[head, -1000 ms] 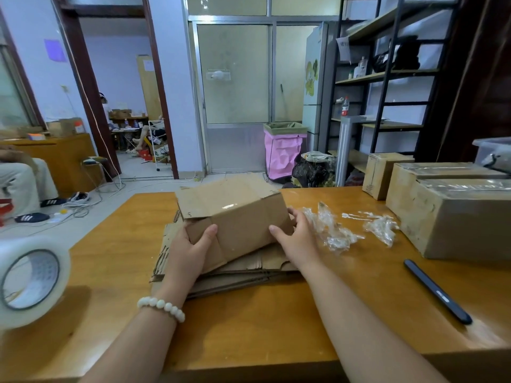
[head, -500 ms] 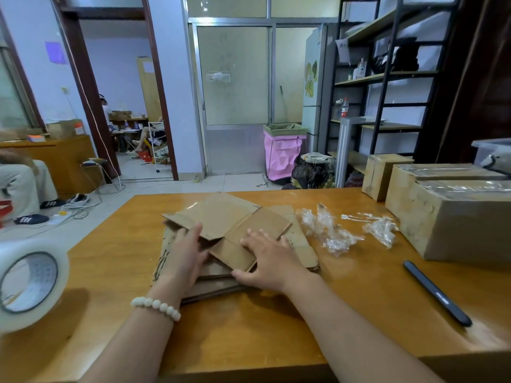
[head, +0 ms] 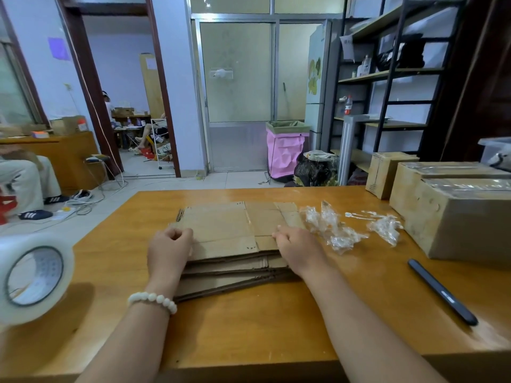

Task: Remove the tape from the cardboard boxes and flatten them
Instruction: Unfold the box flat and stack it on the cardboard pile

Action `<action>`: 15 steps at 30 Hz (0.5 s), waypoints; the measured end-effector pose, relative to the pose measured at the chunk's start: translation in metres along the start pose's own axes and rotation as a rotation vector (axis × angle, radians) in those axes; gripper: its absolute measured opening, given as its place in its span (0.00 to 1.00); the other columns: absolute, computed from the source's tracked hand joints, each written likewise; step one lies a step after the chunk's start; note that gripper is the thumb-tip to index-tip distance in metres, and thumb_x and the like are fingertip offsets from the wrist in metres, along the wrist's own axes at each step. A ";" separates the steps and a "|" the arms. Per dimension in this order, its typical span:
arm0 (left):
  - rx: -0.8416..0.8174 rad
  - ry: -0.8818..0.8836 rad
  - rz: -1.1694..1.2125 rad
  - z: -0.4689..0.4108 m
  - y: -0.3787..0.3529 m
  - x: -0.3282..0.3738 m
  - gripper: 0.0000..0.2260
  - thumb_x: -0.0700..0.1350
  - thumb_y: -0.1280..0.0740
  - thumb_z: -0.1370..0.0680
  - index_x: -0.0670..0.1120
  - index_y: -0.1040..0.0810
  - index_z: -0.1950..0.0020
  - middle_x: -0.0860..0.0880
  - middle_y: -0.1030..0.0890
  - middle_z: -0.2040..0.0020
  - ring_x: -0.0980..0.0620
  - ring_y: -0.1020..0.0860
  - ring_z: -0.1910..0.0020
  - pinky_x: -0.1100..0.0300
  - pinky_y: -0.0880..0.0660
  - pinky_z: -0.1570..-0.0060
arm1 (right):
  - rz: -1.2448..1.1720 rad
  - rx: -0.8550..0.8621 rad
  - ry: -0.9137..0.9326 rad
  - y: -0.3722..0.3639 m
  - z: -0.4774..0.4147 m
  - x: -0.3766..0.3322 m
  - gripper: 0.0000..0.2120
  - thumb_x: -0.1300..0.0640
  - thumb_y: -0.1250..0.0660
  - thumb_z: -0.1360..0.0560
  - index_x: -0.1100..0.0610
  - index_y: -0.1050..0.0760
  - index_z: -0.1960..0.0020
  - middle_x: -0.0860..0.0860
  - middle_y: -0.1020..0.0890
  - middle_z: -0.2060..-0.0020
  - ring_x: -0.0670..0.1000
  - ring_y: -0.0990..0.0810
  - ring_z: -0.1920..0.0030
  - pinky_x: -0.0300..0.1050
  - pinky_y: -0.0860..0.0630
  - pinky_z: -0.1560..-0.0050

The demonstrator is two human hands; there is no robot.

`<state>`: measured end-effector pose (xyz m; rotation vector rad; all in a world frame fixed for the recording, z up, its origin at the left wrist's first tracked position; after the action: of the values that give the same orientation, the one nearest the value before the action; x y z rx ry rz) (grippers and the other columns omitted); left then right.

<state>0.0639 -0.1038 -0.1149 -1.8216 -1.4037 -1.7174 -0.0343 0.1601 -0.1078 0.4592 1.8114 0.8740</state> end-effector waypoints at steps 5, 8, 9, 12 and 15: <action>-0.158 0.089 -0.362 -0.002 -0.018 -0.006 0.17 0.52 0.34 0.24 0.42 0.26 0.41 0.40 0.30 0.38 0.37 0.36 0.33 0.49 0.38 0.36 | 0.166 0.060 -0.224 -0.001 -0.007 0.027 0.29 0.36 0.40 0.25 0.57 0.33 0.34 0.53 0.31 0.36 0.55 0.31 0.36 0.52 0.32 0.36; -0.229 0.127 -0.319 -0.002 -0.023 -0.007 0.30 0.53 0.35 0.22 0.41 0.40 0.25 0.39 0.32 0.30 0.37 0.34 0.32 0.48 0.34 0.38 | 0.091 0.022 -0.344 -0.002 -0.006 0.041 0.46 0.31 0.38 0.29 0.58 0.49 0.23 0.58 0.43 0.25 0.59 0.41 0.26 0.58 0.40 0.28; -0.247 0.122 -0.326 -0.004 -0.025 -0.009 0.31 0.53 0.35 0.22 0.42 0.41 0.24 0.39 0.32 0.29 0.37 0.33 0.32 0.49 0.33 0.39 | 0.065 0.017 -0.359 -0.003 -0.007 0.044 0.48 0.31 0.37 0.30 0.57 0.50 0.23 0.58 0.44 0.24 0.59 0.41 0.26 0.59 0.40 0.28; -0.274 0.153 -0.315 -0.010 -0.025 -0.016 0.34 0.58 0.36 0.24 0.43 0.41 0.24 0.40 0.30 0.30 0.36 0.31 0.33 0.48 0.31 0.39 | 0.030 0.013 -0.345 -0.004 -0.010 0.048 0.48 0.30 0.35 0.32 0.55 0.48 0.23 0.57 0.40 0.26 0.59 0.36 0.28 0.60 0.34 0.32; -0.261 0.206 -0.250 -0.014 -0.019 -0.022 0.36 0.60 0.36 0.24 0.42 0.41 0.24 0.40 0.32 0.28 0.37 0.32 0.31 0.49 0.31 0.38 | -0.044 0.023 -0.281 0.001 -0.010 0.045 0.41 0.33 0.32 0.32 0.55 0.40 0.28 0.54 0.30 0.32 0.55 0.28 0.36 0.52 0.27 0.40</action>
<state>0.0449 -0.1145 -0.1379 -1.5820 -1.4258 -2.2365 -0.0617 0.1876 -0.1335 0.5272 1.5684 0.7204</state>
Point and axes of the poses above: each hand's wrist, its own z-axis away from the middle knuckle, its own y-axis out of the back of the hand, x = y × z, the point moved 10 cm from there along -z, towards the middle knuckle
